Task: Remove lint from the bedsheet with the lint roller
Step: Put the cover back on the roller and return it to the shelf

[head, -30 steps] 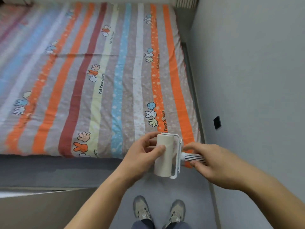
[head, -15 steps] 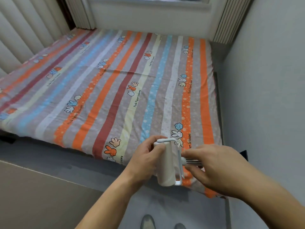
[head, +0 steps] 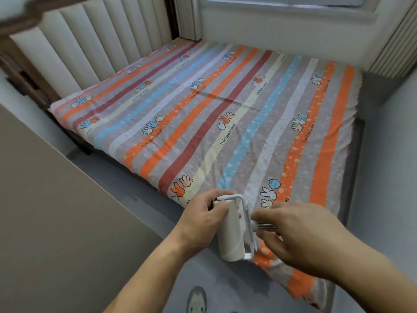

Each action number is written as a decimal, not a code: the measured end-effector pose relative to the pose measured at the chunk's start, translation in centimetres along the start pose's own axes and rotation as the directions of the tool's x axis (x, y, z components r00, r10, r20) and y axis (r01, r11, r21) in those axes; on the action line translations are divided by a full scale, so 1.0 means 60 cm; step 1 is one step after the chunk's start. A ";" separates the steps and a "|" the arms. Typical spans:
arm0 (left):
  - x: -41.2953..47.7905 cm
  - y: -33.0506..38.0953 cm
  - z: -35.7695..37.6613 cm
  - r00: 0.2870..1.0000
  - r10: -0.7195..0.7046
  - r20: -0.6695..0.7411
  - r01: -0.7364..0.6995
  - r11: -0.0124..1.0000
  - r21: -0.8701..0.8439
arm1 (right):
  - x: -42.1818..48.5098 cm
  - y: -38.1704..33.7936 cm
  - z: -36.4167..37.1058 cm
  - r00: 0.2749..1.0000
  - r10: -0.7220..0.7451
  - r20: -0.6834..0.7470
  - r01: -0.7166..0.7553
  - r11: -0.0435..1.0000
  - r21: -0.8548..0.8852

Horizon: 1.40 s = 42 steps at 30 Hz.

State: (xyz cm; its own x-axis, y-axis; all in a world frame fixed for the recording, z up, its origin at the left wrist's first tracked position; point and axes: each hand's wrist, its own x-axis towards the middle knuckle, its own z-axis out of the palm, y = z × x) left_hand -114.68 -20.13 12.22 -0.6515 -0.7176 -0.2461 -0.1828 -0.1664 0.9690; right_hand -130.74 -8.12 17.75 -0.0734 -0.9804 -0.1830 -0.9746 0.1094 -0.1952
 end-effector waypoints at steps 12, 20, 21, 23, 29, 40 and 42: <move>-0.087 -0.017 -0.002 0.996 -0.017 -0.088 0.013 0.998 -0.054 | -0.025 -0.016 0.001 0.982 -0.175 0.073 0.176 0.984 -0.007; -0.137 -0.042 -0.027 0.999 -0.002 -0.044 -0.003 0.993 -0.115 | -0.031 -0.057 0.018 0.972 -0.209 0.111 0.216 0.975 -0.055; -0.144 -0.048 -0.030 0.999 -0.011 -0.042 0.006 0.991 -0.131 | -0.032 -0.061 0.021 0.971 -0.209 0.116 0.217 0.974 -0.061; -0.155 -0.061 -0.037 0.997 -0.053 -0.050 0.045 0.987 -0.156 | -0.035 -0.069 0.025 0.970 -0.208 0.124 0.216 0.975 -0.054; -0.177 -0.079 -0.065 0.991 -0.103 -0.087 0.087 0.982 -0.167 | -0.037 -0.093 0.025 0.968 -0.206 0.143 0.212 0.977 -0.031; -0.204 -0.070 -0.069 0.955 0.029 -0.294 -0.116 0.952 -0.283 | -0.037 -0.136 0.020 0.977 -0.186 0.109 0.192 0.980 -0.056; -0.204 -0.070 -0.070 0.945 0.022 -0.327 -0.115 0.957 -0.268 | -0.037 -0.143 0.020 0.976 -0.189 0.109 0.197 0.978 -0.067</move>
State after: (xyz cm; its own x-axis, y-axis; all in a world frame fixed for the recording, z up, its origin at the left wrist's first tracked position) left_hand -102.88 -13.48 11.27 -0.3792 -0.9026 -0.2037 0.0970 -0.2577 0.9613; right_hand -121.97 -6.69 18.65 0.1357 -0.9596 -0.2466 -0.9819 -0.0971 -0.1623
